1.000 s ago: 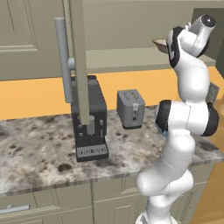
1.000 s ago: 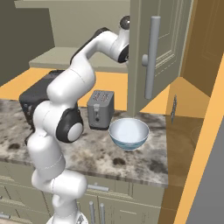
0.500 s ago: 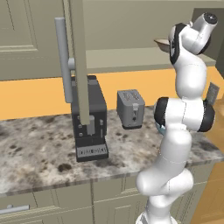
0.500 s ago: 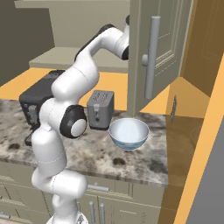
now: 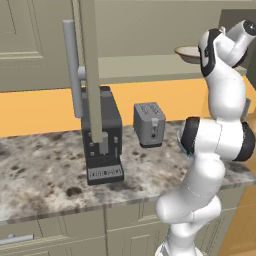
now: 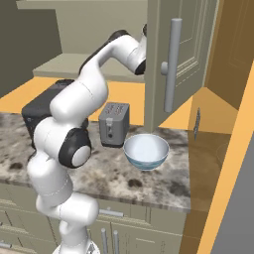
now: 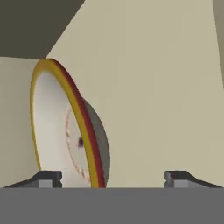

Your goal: Open the cabinet. Pick the bowls from the counter and place them in the cabinet. Then close the cabinet.

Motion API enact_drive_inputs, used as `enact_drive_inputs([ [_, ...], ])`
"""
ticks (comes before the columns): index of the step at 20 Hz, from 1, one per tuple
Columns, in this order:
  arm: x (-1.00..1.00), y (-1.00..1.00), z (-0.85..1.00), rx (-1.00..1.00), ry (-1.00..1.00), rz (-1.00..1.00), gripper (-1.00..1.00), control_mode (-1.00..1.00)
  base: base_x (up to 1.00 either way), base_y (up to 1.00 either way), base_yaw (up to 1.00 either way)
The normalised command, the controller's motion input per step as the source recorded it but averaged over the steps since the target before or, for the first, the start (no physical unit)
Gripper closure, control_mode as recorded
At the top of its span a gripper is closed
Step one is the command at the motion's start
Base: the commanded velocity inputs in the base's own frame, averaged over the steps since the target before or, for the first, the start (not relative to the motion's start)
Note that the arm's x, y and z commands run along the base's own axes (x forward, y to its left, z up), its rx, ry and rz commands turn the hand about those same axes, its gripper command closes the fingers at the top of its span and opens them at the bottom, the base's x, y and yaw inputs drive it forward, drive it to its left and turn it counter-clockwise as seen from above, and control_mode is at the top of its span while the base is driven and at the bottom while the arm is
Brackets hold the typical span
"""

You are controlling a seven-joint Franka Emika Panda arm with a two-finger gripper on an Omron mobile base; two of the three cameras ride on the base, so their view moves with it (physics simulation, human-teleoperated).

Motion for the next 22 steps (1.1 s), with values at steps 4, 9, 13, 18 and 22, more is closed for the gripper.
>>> enact_drive_inputs([
  [4,-0.58,0.22,-0.02,0.0,-0.22,0.0,-1.0,-1.0,0.0,0.0,0.0],
  [9,-0.8,0.36,0.02,-0.03,-0.08,0.0,-1.0,-1.0,0.0,0.0,0.0],
  [13,-0.91,0.46,0.2,-0.09,0.0,0.0,-1.0,-1.0,0.0,0.0,0.0],
  [18,-0.92,0.36,0.27,-0.13,0.03,0.0,-1.0,-1.0,0.0,0.0,0.0],
  [22,-0.83,0.27,0.01,-0.12,0.02,0.0,-1.0,-1.0,0.0,0.0,0.0],
])
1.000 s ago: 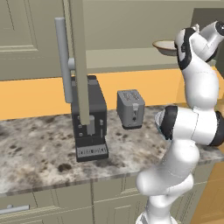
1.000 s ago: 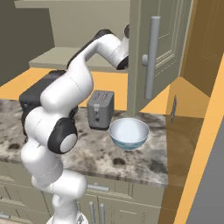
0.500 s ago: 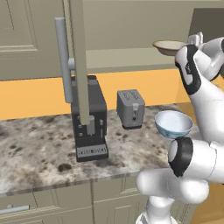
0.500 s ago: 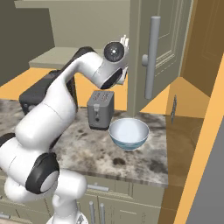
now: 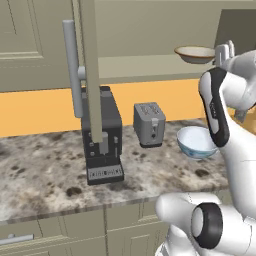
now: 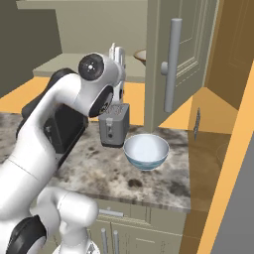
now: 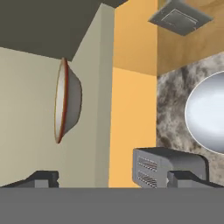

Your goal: Open the cabinet. Pick the bowls from the counter and place them in the cabinet. Then close the cabinet.

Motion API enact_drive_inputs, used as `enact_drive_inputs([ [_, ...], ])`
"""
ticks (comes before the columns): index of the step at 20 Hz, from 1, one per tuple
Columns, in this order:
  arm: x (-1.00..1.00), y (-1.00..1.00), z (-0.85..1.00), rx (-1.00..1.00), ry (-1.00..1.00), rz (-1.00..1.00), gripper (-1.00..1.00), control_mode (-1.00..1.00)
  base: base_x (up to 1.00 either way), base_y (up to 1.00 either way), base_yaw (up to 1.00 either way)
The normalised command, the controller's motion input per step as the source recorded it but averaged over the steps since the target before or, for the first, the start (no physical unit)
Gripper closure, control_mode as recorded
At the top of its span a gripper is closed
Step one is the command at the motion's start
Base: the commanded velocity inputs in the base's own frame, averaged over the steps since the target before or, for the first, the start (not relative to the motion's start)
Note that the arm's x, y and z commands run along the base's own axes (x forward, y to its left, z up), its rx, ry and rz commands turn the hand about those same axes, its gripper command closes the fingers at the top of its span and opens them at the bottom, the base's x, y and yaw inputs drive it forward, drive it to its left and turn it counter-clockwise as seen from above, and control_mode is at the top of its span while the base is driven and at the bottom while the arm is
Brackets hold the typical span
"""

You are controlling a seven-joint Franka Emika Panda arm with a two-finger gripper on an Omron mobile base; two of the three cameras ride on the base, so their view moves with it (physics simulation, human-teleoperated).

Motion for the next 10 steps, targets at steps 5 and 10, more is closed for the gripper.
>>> enact_drive_inputs([
  [5,-0.56,0.13,0.0,-0.11,0.1,0.0,-1.0,-1.0,0.0,0.0,0.0],
  [10,-0.42,0.24,-0.08,-0.18,0.16,0.03,-1.0,-1.0,0.0,0.0,0.0],
])
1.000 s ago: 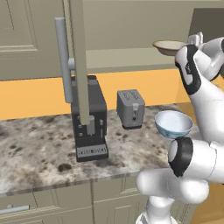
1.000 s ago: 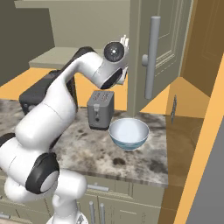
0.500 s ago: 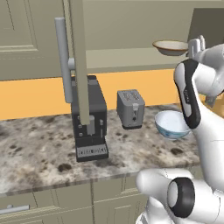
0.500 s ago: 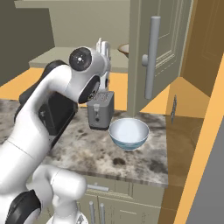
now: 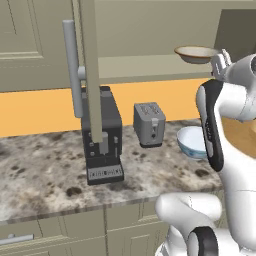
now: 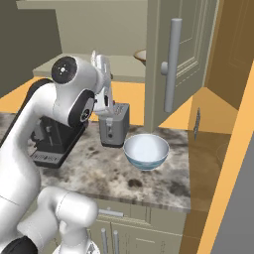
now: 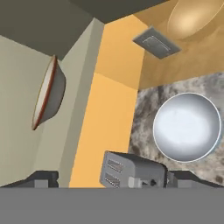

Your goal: Open the cabinet. Pick the bowls from the counter and place them in the cabinet. Then close the cabinet.

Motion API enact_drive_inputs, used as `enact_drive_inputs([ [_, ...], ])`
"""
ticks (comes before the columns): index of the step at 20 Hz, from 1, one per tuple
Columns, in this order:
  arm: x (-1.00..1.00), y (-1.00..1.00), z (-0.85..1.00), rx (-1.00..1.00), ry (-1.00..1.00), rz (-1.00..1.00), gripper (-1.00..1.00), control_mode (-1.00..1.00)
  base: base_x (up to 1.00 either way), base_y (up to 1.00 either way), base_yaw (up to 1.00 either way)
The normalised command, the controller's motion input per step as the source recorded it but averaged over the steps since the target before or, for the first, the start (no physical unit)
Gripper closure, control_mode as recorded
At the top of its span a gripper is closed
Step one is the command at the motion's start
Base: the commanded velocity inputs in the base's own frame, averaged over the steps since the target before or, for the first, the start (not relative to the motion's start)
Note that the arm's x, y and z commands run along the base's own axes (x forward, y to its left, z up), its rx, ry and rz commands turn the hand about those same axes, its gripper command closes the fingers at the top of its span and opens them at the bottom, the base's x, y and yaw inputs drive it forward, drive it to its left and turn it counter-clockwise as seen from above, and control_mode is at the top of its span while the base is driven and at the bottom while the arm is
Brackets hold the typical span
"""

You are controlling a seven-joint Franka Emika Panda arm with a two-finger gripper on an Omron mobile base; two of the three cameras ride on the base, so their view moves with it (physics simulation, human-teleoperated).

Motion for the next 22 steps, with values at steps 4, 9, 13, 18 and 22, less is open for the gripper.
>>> enact_drive_inputs([
  [4,-0.3,0.05,0.0,-0.08,0.17,0.05,-1.0,-1.0,0.0,0.0,0.0],
  [9,-0.09,0.0,-0.01,-0.02,0.18,0.05,-1.0,-1.0,0.0,0.0,0.0],
  [13,-0.05,0.0,-0.08,0.0,0.18,0.06,-1.0,-1.0,0.0,0.0,0.0],
  [18,-0.05,0.0,-0.23,0.0,0.12,0.02,-1.0,-1.0,0.0,0.0,0.0],
  [22,-0.01,0.0,-0.36,0.0,0.12,0.01,-1.0,-1.0,0.0,0.0,0.0],
])
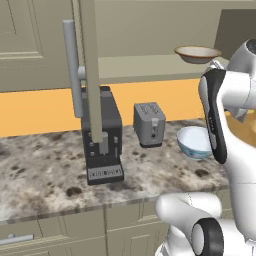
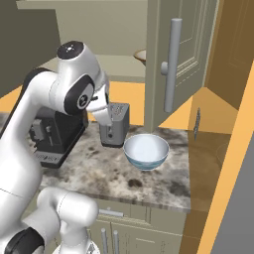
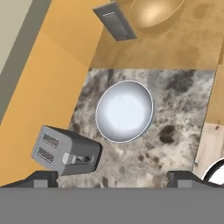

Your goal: Open the cabinet. Pick the bowls from the counter and place them in the cabinet. Then close the cabinet.

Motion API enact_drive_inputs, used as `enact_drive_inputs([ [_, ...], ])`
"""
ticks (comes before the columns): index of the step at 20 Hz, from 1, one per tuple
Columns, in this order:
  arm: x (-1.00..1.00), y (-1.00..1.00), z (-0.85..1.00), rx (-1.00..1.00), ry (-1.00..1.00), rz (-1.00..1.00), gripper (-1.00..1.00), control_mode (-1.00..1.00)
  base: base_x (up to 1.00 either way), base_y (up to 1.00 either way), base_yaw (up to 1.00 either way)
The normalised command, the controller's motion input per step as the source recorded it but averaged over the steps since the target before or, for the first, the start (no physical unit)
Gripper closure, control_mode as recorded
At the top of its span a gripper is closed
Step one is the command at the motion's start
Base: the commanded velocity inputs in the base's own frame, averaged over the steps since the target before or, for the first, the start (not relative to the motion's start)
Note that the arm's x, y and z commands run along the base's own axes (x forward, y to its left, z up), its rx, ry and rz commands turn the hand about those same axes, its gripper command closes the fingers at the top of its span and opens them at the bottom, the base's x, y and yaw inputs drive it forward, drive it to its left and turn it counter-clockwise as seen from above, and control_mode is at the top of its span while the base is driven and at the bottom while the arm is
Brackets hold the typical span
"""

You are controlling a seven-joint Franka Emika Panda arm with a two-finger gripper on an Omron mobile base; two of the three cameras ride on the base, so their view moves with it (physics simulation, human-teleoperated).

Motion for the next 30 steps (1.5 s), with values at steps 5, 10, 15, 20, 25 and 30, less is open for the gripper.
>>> enact_drive_inputs([
  [5,0.0,0.0,-0.43,0.0,0.08,0.02,-1.0,-1.0,0.0,0.0,0.0],
  [10,0.01,0.0,-0.35,0.0,0.03,0.01,-1.0,-1.0,0.0,0.0,0.0],
  [15,0.05,-0.08,-0.2,0.0,0.06,0.0,-1.0,-1.0,0.0,0.0,0.0],
  [20,0.01,-0.15,-0.2,0.0,0.09,0.0,-1.0,-1.0,0.0,0.0,0.0],
  [25,0.0,-0.16,-0.23,0.0,0.1,0.0,-1.0,-1.0,0.0,0.0,0.0],
  [30,0.0,-0.14,-0.32,0.0,0.06,0.0,-1.0,-1.0,0.0,0.0,0.0],
])
